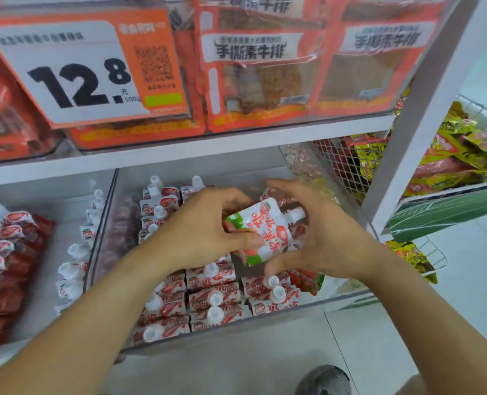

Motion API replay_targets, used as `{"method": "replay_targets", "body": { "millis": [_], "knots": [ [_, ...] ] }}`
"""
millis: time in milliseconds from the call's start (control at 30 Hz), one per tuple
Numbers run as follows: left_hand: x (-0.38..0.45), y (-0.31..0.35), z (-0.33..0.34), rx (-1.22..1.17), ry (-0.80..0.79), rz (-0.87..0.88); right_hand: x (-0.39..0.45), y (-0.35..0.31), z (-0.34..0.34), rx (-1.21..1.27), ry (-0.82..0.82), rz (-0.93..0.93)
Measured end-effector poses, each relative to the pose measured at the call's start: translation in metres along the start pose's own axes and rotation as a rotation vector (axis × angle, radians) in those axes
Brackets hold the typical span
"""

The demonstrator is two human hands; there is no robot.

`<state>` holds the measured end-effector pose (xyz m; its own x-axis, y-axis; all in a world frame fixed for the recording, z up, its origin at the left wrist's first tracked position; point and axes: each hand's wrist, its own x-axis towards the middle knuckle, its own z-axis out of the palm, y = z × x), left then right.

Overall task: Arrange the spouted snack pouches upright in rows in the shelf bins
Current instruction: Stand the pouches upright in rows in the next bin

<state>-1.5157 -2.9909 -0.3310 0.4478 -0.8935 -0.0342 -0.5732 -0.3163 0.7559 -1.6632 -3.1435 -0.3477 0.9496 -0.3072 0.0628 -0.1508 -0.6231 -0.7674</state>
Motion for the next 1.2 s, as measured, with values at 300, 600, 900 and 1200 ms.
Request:
{"method": "replay_targets", "body": {
  "millis": [300,600,900,1200],
  "knots": [
    [0.001,-0.005,-0.007,-0.001,0.004,0.071,-0.018,0.005,-0.005,0.058,0.206,0.039],
    [0.054,0.002,0.018,0.760,-0.242,0.111,-0.035,0.009,-0.001,-0.222,0.173,0.070],
    [0.070,-0.016,0.025,0.742,-0.215,0.076,-0.029,0.008,0.004,-0.225,-0.041,0.149],
    [0.051,-0.019,0.007,0.551,0.071,0.094,0.002,0.016,0.010,-0.326,0.088,0.288]
  ]
}}
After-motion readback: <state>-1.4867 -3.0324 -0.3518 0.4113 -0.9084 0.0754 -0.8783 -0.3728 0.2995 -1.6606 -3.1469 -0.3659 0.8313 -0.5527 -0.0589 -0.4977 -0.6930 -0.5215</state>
